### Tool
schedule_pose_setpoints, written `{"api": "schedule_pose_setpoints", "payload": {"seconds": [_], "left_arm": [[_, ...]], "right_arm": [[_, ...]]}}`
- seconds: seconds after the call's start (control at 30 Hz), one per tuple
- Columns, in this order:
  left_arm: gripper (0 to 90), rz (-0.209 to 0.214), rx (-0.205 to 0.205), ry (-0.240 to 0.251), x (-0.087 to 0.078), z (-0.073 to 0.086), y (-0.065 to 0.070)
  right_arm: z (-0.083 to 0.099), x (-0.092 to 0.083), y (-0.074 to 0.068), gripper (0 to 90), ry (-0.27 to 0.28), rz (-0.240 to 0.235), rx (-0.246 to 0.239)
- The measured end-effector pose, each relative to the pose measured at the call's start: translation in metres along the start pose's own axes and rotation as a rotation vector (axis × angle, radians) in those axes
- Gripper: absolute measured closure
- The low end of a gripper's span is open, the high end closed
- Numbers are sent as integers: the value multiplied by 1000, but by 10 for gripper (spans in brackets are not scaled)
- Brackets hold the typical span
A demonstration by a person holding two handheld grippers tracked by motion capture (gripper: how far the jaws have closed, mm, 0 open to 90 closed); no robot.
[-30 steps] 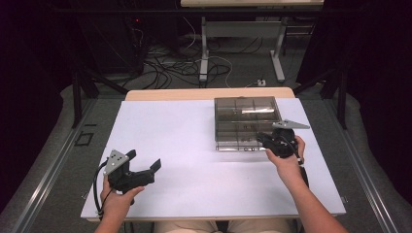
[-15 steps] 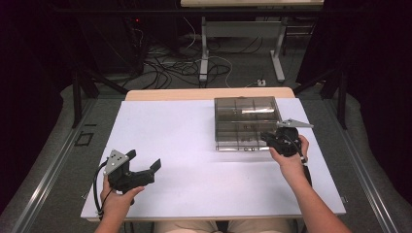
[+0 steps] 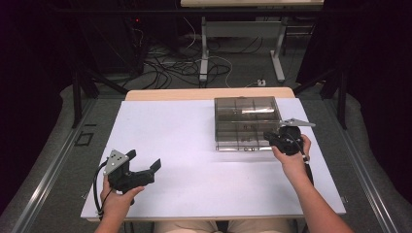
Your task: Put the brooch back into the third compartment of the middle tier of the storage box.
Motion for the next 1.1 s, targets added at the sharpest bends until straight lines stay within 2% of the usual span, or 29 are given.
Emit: {"api": "schedule_pose_setpoints", "payload": {"seconds": [0.2, 0.27, 0.37, 0.9, 1.1], "left_arm": [[3, 0, 0, 1, 0, 0, 0], [3, 4, -1, -5, 0, 0, 0], [3, 5, -4, -7, 0, 0, 0], [3, 5, -4, -8, -1, 0, 0], [3, 2, -4, -1, 0, 0, 0]], "right_arm": [[0, 4, 3, 837, -5, 10, -3], [1, 5, 2, 837, -14, 14, 13], [1, 7, 4, 837, -20, 14, 0], [3, 15, 6, 837, -48, 36, 8], [5, 19, 6, 836, -62, 50, -4]]}}
Point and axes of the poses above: each handheld gripper's, and its own axes: x roughly forward along the jaws, z roughly out of its underside, y roughly to its right, the point moved 5 cm from there along x, roughly forward along the jaws, and after that the axes turned 10 degrees about z, right-handed, at the moved point
